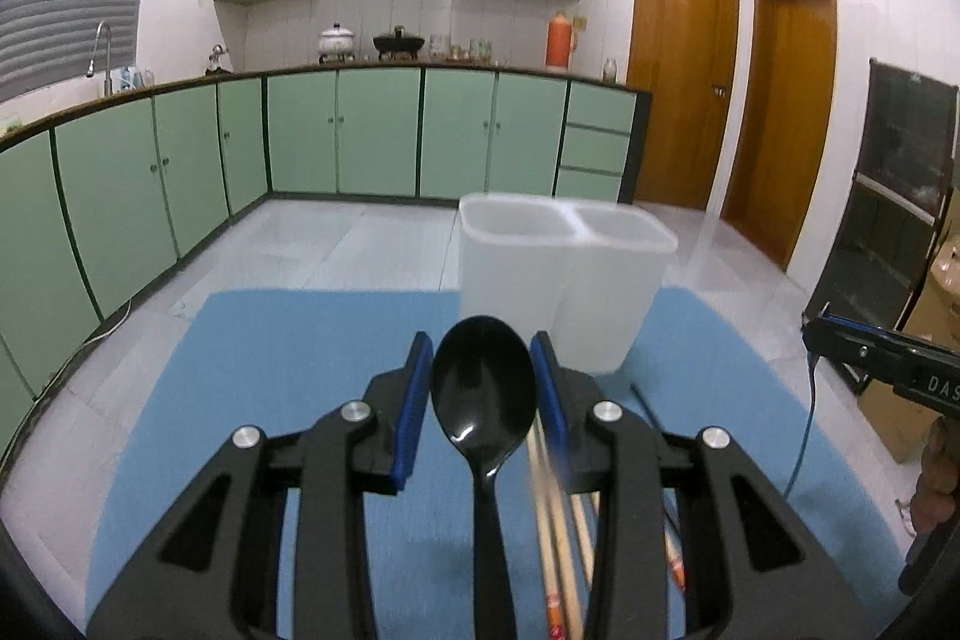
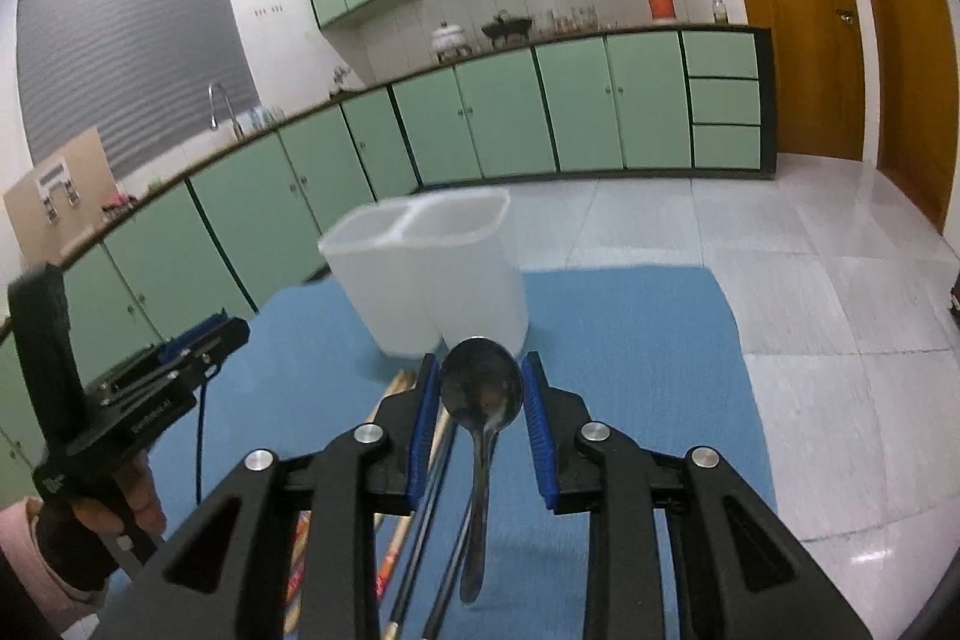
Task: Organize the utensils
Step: 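Lower both spoons into the white caddy and open both tools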
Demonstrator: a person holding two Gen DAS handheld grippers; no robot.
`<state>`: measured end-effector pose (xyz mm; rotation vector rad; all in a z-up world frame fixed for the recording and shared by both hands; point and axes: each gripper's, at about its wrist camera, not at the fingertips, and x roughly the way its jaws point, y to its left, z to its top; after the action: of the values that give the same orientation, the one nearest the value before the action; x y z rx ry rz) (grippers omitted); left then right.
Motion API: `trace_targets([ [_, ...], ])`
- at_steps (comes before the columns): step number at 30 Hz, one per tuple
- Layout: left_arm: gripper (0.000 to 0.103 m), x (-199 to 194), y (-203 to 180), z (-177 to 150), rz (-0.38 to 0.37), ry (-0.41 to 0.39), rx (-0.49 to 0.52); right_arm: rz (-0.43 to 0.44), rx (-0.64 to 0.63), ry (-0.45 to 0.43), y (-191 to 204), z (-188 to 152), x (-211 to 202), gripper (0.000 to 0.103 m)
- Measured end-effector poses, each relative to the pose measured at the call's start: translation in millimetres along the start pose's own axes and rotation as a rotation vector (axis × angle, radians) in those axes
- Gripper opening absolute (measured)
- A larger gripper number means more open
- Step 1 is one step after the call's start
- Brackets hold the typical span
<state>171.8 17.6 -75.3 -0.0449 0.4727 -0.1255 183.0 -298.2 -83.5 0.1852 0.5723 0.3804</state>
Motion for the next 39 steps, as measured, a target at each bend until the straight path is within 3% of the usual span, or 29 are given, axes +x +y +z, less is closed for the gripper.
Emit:
trace_targets([
  [6,0.032,-5,-8,28,-0.010,-0.081,-0.001,0.027,-0.007,-0.078,-2,32,-14,0.027],
  [11,0.032,-3,-14,71,-0.034,-0.177,-0.014,0.084,-0.016,-0.157,0,74,-22,0.027],
  [17,0.032,15,-27,127,-0.072,-0.280,-0.035,0.117,-0.047,-0.243,10,132,-9,0.027],
  [22,0.032,47,-28,157,-0.125,-0.302,-0.086,0.112,-0.058,-0.271,16,168,19,0.027],
  [28,0.032,91,-14,166,-0.147,-0.284,-0.151,0.095,-0.032,-0.237,11,180,63,0.027],
  [39,0.032,139,-1,142,-0.095,-0.255,-0.167,0.037,-0.058,-0.156,6,157,128,0.027],
])
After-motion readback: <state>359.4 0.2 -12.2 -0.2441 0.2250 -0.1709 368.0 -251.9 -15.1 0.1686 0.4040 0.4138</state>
